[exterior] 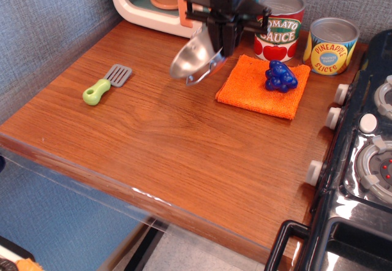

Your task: Move the metal bowl in front of the orange cloth.

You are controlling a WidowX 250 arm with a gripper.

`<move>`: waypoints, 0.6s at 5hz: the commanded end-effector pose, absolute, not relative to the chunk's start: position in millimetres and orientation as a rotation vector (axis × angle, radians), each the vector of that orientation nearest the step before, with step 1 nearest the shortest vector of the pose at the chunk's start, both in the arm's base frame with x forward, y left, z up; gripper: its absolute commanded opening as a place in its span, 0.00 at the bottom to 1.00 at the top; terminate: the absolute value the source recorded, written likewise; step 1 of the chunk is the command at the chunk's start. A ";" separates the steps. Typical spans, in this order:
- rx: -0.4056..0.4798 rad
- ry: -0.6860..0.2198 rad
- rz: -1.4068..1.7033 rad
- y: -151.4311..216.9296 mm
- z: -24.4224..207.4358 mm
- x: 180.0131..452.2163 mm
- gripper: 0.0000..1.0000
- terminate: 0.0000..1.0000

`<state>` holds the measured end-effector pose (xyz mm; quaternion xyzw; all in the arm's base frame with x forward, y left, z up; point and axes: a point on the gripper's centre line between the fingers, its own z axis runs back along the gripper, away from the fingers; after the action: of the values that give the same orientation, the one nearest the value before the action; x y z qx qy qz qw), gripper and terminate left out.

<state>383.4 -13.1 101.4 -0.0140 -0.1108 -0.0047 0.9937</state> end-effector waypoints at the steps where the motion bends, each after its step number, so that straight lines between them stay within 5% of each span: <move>1: -0.141 -0.223 -0.129 -75.8 107.9 337.3 0.00 0.00; 3: -0.133 -0.127 -0.133 -100.4 76.9 280.5 0.00 0.00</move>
<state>278.4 -99.5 60.6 -0.0611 -0.0366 -0.0605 0.9956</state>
